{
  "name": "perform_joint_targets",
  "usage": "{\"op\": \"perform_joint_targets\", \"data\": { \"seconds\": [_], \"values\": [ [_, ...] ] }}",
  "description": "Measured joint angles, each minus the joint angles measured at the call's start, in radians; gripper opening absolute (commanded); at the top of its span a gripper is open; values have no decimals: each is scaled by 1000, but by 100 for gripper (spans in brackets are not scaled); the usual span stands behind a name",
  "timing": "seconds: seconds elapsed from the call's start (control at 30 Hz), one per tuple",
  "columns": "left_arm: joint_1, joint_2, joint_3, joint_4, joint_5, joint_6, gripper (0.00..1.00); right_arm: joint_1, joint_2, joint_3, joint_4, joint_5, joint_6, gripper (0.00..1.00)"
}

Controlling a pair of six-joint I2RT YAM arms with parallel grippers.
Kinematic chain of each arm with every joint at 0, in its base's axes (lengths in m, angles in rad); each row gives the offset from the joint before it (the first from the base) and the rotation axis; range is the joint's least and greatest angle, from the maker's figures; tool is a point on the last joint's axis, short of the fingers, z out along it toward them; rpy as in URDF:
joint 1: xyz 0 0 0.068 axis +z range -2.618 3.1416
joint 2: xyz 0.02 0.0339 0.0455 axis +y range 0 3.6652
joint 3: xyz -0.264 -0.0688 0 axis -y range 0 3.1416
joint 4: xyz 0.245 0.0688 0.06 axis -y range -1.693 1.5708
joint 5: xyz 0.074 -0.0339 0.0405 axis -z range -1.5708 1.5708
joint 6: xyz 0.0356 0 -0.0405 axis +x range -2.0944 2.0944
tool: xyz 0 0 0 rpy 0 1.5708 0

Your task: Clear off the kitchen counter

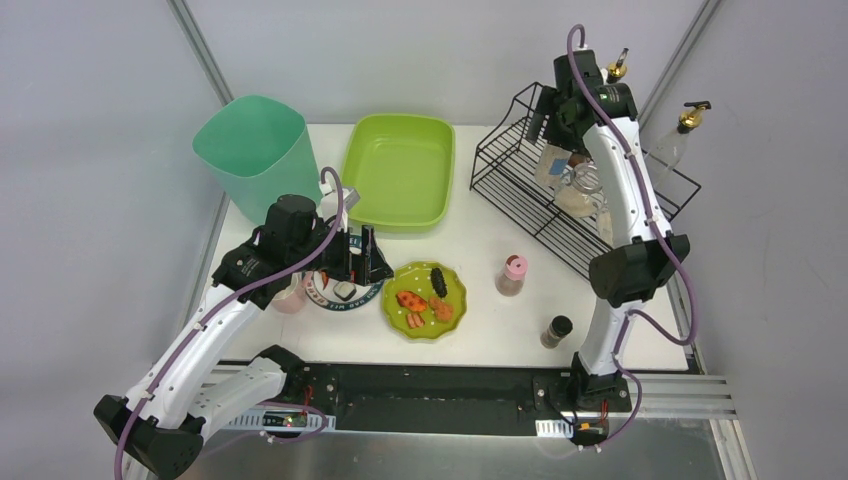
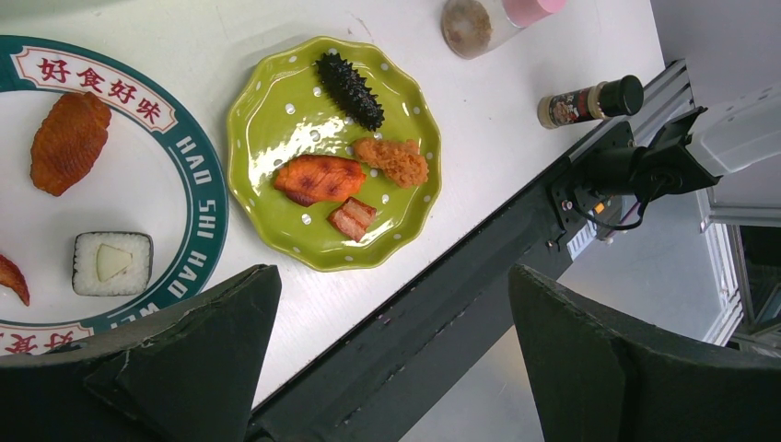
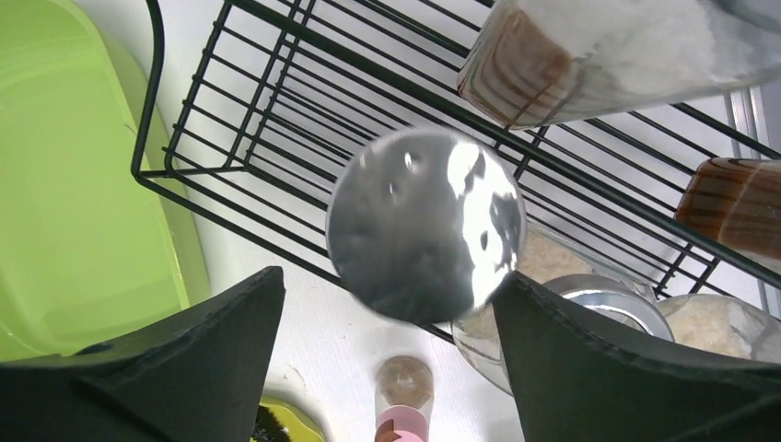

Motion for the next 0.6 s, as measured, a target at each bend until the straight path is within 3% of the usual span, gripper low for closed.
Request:
{"op": "perform_joint_targets", "data": {
  "seconds": [0.13,0.43,0.6],
  "values": [
    [0,0,0,0,0,0,100,0,23,3,0,-13,3,99],
    [0,0,0,0,0,0,100,6,24,3,6,-24,5,99],
    [0,0,0,0,0,0,100,76,-102,-141,53,23,3,99]
  ]
}}
